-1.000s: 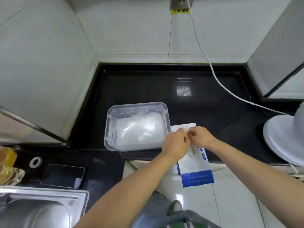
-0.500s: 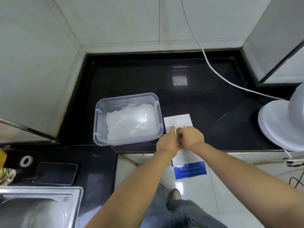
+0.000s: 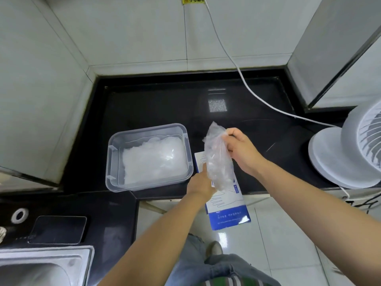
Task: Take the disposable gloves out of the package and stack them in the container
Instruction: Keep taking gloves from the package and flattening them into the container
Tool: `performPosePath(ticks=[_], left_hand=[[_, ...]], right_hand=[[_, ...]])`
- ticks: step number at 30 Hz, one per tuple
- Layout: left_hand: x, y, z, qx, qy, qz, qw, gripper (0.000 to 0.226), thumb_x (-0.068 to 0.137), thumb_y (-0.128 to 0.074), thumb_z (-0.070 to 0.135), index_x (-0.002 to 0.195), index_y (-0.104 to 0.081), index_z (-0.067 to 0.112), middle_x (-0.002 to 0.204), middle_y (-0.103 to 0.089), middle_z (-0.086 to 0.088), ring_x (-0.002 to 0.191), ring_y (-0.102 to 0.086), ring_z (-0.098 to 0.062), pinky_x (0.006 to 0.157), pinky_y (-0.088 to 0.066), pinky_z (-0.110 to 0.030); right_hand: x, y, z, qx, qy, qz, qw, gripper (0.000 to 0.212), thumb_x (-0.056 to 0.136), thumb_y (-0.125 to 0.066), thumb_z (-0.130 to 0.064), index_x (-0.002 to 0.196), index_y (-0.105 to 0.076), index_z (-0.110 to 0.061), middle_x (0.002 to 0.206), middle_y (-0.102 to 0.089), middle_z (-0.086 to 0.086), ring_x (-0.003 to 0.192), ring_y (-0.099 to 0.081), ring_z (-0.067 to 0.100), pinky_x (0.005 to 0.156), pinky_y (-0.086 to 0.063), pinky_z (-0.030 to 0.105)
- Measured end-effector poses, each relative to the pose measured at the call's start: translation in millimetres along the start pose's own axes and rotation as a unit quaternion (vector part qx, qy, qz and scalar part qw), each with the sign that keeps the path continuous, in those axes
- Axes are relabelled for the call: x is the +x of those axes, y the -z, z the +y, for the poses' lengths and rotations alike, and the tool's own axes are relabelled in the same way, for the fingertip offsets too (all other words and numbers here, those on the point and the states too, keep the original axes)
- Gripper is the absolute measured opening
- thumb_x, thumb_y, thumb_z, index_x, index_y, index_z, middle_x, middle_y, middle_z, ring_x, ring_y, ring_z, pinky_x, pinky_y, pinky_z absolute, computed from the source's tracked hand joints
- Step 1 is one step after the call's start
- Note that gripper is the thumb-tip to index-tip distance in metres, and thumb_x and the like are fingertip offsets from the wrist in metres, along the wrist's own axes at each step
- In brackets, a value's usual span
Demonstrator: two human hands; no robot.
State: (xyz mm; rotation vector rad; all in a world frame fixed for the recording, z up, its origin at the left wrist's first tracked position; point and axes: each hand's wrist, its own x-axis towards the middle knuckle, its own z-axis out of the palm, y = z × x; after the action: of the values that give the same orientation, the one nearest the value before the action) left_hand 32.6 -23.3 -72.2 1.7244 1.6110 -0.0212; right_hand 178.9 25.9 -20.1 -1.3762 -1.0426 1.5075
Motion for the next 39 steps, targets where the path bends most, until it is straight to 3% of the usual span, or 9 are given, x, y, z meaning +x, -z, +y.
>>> performPosePath(ticks=[8,11,14,18,21,26,29,33,39], left_hand=[[-9,30,28,-0.315,0.025,0.07,0.946,0.012,0.102,-0.046,0.03,0.094,-0.05,0.022,0.087,-0.06,-0.002,0.081,-0.061,-0.015,0.071,-0.053,-0.02],[-13,47,38,-0.461,0.058,0.138,0.875,0.037,0.102,-0.035,0.04,0.098,-0.059,0.013,0.1,-0.066,-0.013,0.094,-0.064,-0.026,0.087,-0.055,-0.038],[-7,71,37,-0.584,0.067,0.144,0.796,0.066,0.093,-0.029,0.068,0.098,-0.067,0.014,0.098,-0.071,-0.01,0.091,-0.066,-0.023,0.08,-0.055,-0.037],[2,89,21,-0.531,0.108,0.101,0.834,0.046,0.08,-0.067,0.059,0.107,-0.059,0.021,0.105,-0.068,-0.006,0.093,-0.067,-0.02,0.077,-0.056,-0.032],[-3,97,11,-0.484,0.118,0.107,0.861,0.023,0.089,-0.068,0.033,0.099,-0.062,0.014,0.087,-0.065,-0.003,0.074,-0.063,-0.011,0.058,-0.052,-0.019],[-21,112,-22,-0.51,-0.025,0.126,0.851,0.019,0.096,-0.059,0.02,0.102,-0.07,0.005,0.09,-0.065,-0.018,0.081,-0.062,-0.019,0.074,-0.056,-0.023],[-28,116,-37,-0.549,-0.048,0.104,0.828,0.017,0.098,-0.054,0.015,0.103,-0.067,0.005,0.085,-0.061,-0.011,0.077,-0.06,-0.017,0.077,-0.055,-0.027],[-33,122,-47,-0.525,-0.058,0.087,0.845,0.017,0.099,-0.051,0.01,0.093,-0.066,0.009,0.083,-0.062,-0.005,0.071,-0.057,-0.016,0.077,-0.054,-0.031],[-34,138,-70,-0.533,0.064,0.144,0.832,0.01,0.094,-0.062,0.015,0.097,-0.066,0.007,0.094,-0.068,-0.012,0.079,-0.065,-0.021,0.076,-0.056,-0.032]], right_hand=[[-2,-2,1,-0.009,0.024,0.035,0.999,0.014,0.092,-0.061,-0.008,0.098,-0.052,-0.017,0.095,-0.061,0.011,0.085,-0.063,0.022,0.073,-0.055,0.034],[-4,-1,-1,-0.005,0.041,0.028,0.999,0.021,0.09,-0.064,-0.006,0.101,-0.051,-0.019,0.097,-0.063,0.013,0.085,-0.064,0.023,0.071,-0.056,0.034],[-6,-4,-7,-0.043,0.05,0.006,0.998,0.027,0.089,-0.066,-0.006,0.109,-0.05,-0.016,0.098,-0.063,0.013,0.085,-0.063,0.021,0.073,-0.056,0.035],[-6,-13,-16,-0.068,0.064,-0.063,0.994,0.04,0.084,-0.073,-0.003,0.113,-0.051,-0.019,0.094,-0.065,0.014,0.082,-0.065,0.018,0.074,-0.057,0.031],[-4,-20,-18,-0.09,0.021,-0.064,0.994,0.053,0.083,-0.076,-0.008,0.125,-0.048,-0.025,0.1,-0.064,0.014,0.086,-0.066,0.021,0.08,-0.056,0.037],[6,-19,-22,-0.099,-0.053,0.02,0.993,0.057,0.087,-0.054,-0.068,0.117,-0.062,-0.02,0.067,-0.051,-0.005,0.072,-0.048,0.016,0.081,-0.048,0.035],[10,-27,-28,-0.117,-0.111,-0.058,0.985,0.069,0.077,-0.047,-0.084,0.11,-0.07,-0.027,0.088,-0.063,-0.008,0.085,-0.056,0.012,0.088,-0.045,0.034],[9,-52,-38,-0.099,-0.121,-0.201,0.967,0.046,0.089,-0.064,-0.05,0.117,-0.071,-0.014,0.115,-0.072,0.005,0.109,-0.066,0.02,0.098,-0.047,0.035],[26,-77,-38,0.002,-0.039,0.011,0.999,0.021,0.098,-0.06,-0.023,0.087,-0.069,-0.007,0.073,-0.062,0.005,0.064,-0.053,0.014,0.072,-0.048,0.03]])
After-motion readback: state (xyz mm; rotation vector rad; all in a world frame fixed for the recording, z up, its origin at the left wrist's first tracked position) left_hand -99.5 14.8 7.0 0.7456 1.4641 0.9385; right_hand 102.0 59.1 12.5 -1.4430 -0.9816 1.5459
